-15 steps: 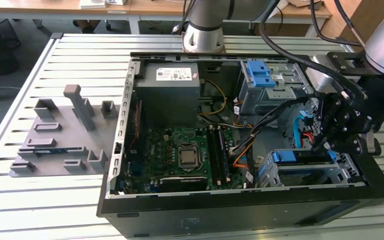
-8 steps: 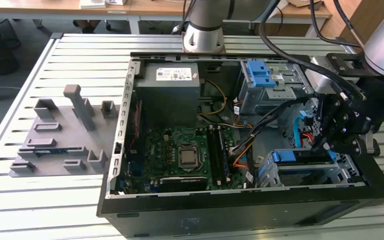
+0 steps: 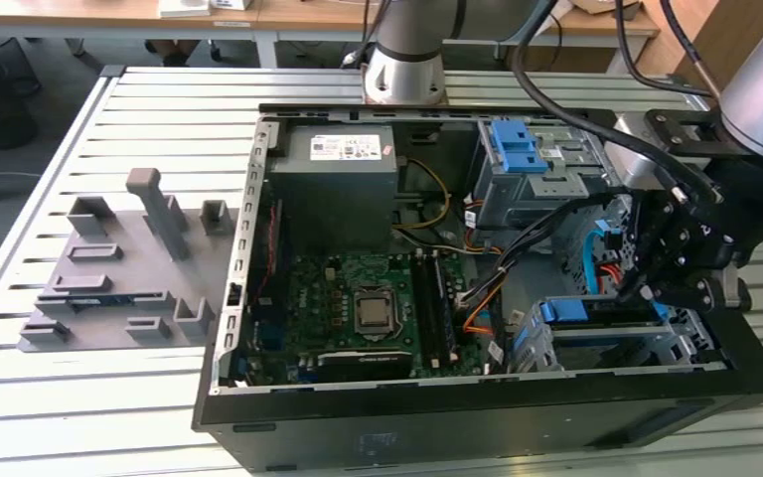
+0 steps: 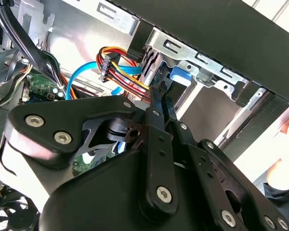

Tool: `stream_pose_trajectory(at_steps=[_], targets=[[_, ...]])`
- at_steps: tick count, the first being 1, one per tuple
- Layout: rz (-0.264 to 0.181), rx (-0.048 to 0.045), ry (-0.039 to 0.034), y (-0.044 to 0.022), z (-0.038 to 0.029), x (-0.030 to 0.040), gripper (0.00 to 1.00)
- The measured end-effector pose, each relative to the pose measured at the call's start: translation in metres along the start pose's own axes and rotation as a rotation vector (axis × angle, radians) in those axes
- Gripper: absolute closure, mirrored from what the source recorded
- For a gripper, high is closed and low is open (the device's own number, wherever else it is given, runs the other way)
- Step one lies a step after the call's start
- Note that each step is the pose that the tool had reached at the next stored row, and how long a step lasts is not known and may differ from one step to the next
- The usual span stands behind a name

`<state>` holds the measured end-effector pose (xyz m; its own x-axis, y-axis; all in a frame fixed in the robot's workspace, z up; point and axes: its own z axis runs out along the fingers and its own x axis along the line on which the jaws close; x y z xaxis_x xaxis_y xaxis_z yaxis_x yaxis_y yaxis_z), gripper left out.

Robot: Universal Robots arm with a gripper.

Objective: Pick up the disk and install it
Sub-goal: 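Insert the first disk wire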

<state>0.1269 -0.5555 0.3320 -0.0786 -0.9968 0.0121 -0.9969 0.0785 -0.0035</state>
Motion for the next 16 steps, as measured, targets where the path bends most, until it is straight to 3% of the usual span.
stream_pose_trajectory(at_steps=[13, 15, 16], targets=[[0.004, -0.001, -0.002, 0.0, 0.0028, 0.0, 0.84], [0.004, -0.0009, -0.0015, 0.0, 0.0014, 0.0001, 0.83], [0.004, -0.0008, -0.001, 0.0, -0.0007, 0.0001, 0.76]])
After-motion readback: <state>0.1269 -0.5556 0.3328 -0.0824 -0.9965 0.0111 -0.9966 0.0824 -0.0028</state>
